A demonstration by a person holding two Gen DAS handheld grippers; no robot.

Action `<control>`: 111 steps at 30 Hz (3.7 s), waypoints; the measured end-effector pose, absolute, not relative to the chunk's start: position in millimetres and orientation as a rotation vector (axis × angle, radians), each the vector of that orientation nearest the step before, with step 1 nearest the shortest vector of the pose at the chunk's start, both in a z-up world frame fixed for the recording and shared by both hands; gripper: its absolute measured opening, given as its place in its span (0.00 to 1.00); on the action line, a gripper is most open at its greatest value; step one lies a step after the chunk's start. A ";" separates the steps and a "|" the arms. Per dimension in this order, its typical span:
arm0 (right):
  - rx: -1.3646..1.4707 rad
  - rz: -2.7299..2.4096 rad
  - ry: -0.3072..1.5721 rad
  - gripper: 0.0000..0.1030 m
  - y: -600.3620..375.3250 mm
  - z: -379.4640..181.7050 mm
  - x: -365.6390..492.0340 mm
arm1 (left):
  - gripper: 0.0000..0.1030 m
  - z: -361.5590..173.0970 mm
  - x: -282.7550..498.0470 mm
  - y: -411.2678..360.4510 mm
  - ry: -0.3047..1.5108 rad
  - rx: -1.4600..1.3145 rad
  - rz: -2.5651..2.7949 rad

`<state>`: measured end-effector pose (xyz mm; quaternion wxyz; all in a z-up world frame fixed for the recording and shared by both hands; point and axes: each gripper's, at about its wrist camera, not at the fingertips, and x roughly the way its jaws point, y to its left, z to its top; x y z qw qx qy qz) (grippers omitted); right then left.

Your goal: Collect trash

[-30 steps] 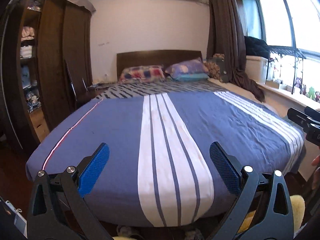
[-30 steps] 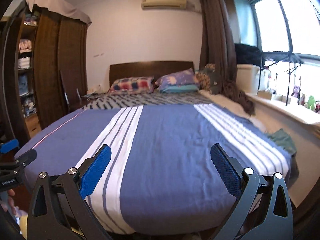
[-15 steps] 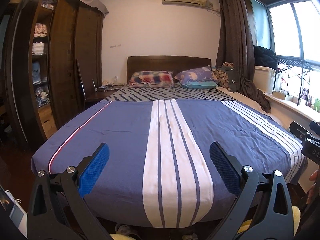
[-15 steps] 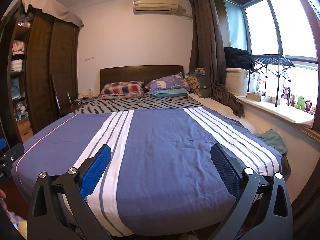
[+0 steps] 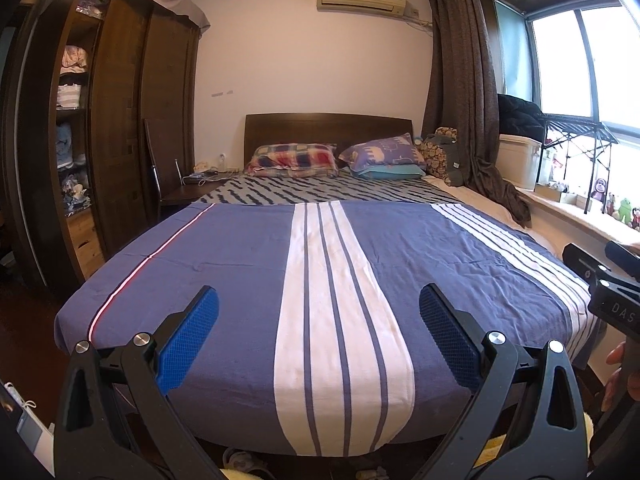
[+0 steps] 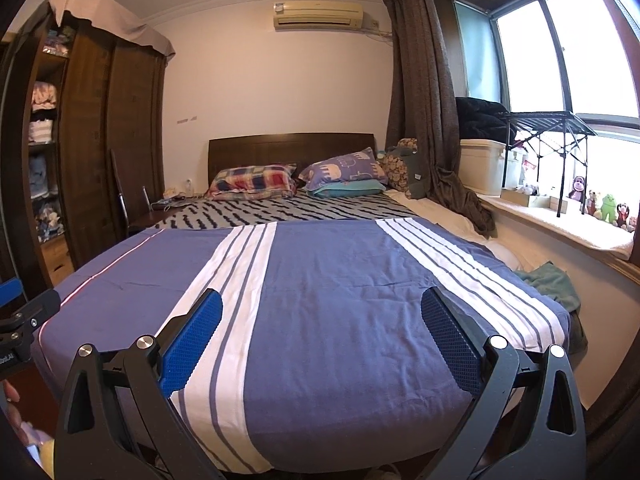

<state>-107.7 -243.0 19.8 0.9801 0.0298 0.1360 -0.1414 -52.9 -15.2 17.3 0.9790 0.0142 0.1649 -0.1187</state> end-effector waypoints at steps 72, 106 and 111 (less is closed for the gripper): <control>0.076 -0.255 0.273 0.97 -235.1 22.3 -104.0 | 0.92 22.3 -56.7 -19.2 0.327 0.039 -0.279; 0.082 -0.260 0.267 0.97 -235.1 22.6 -104.6 | 0.92 24.0 -56.8 -19.9 0.328 0.040 -0.282; 0.084 -0.266 0.267 0.97 -236.3 21.4 -105.3 | 0.92 24.1 -56.4 -19.6 0.328 0.040 -0.282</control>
